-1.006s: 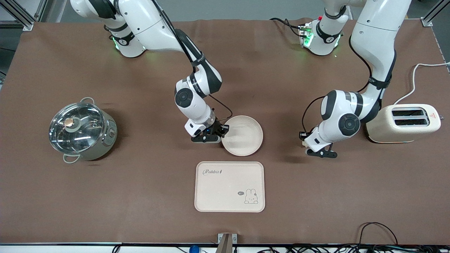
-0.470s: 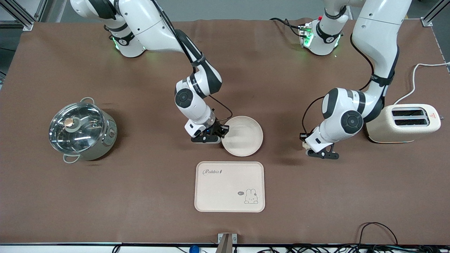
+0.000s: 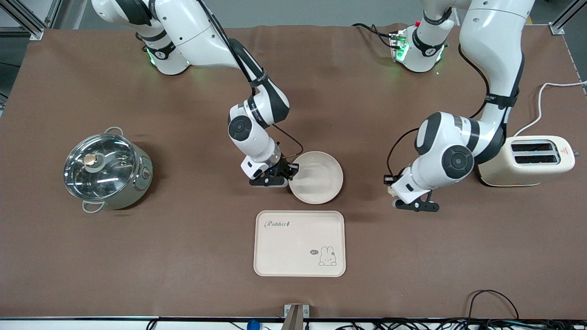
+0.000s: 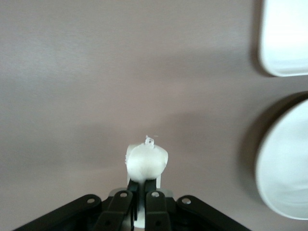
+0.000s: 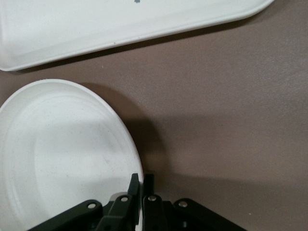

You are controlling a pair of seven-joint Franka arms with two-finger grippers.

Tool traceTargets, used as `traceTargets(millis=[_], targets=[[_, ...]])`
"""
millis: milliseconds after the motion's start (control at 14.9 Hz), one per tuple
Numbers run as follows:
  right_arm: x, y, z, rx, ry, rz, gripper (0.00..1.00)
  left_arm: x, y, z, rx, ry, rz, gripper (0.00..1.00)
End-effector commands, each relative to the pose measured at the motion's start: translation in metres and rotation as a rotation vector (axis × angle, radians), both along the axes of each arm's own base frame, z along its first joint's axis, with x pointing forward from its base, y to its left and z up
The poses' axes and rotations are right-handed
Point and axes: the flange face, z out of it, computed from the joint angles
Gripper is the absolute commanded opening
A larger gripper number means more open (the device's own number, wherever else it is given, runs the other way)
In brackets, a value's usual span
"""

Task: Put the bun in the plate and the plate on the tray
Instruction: 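Carry the bun over the plate and lower it with the left gripper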

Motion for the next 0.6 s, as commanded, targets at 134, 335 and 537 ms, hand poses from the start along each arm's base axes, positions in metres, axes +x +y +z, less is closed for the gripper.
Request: traceTargets(millis=[134,335,537], targets=[[0.001,0.0,-0.007,-0.001,0.006,-0.019,0.0,-0.009,-0.082,0.003,0.021,0.02,0.174,0.06],[0.001,-0.001,-0.008,-0.002,0.007,-0.019,0.0,-0.021,-0.128,-0.014,-0.012,0.071,0.259,0.06],[0.002,-0.002,-0.007,-0.002,0.007,-0.021,0.0,-0.035,-0.16,-0.038,-0.055,0.12,0.326,0.07]])
